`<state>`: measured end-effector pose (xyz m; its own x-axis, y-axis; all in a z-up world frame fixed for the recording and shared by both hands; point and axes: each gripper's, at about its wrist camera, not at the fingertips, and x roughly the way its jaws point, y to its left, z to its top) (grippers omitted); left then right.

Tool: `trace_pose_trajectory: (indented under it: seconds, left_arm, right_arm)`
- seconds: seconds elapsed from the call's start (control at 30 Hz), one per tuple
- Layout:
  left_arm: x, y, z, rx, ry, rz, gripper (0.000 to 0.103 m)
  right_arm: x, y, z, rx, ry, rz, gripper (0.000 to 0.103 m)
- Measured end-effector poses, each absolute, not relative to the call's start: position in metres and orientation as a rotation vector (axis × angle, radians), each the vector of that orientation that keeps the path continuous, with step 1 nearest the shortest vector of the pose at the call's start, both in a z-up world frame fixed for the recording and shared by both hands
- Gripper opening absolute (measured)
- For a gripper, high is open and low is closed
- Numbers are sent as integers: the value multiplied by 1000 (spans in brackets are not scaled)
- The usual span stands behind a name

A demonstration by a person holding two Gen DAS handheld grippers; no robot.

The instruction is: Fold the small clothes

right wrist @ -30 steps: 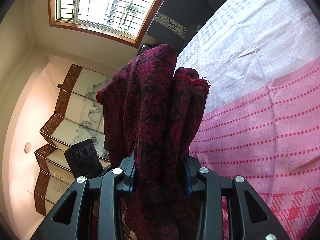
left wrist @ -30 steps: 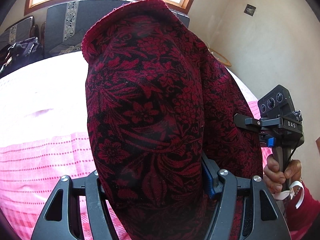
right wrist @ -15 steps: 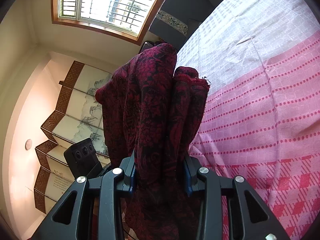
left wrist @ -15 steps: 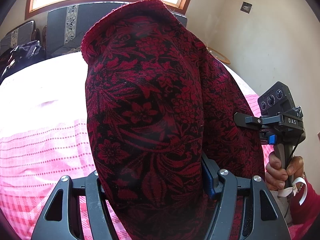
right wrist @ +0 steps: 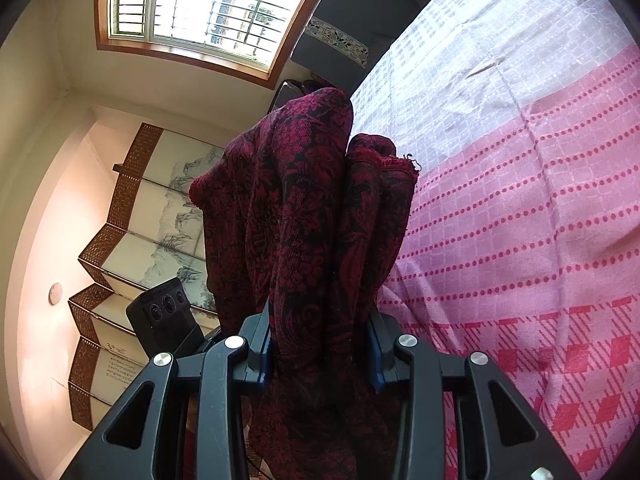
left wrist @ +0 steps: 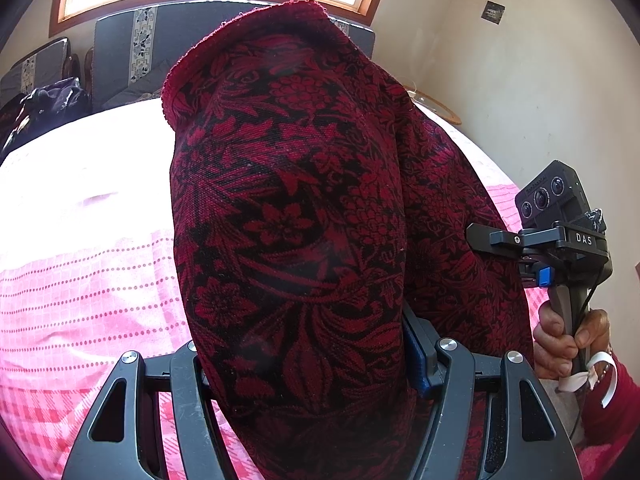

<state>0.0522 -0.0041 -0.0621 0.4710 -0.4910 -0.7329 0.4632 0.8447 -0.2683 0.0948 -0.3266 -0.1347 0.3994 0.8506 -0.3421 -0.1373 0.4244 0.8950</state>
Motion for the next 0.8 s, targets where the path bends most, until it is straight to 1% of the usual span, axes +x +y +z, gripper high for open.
trace_pose_trajectory:
  seconds: [0.5, 0.67, 0.8]
  left_arm:
    - [55, -13, -68, -6, 923, -579, 67]
    - [53, -17, -70, -1, 909, -568, 69]
    - [49, -22, -70, 13, 880, -545, 75]
  right_arm:
    - [90, -321, -143, 925, 982, 713, 34]
    - [87, -318, -142, 896, 981, 696, 34]
    - [85, -313, -138, 844, 973, 680, 35]
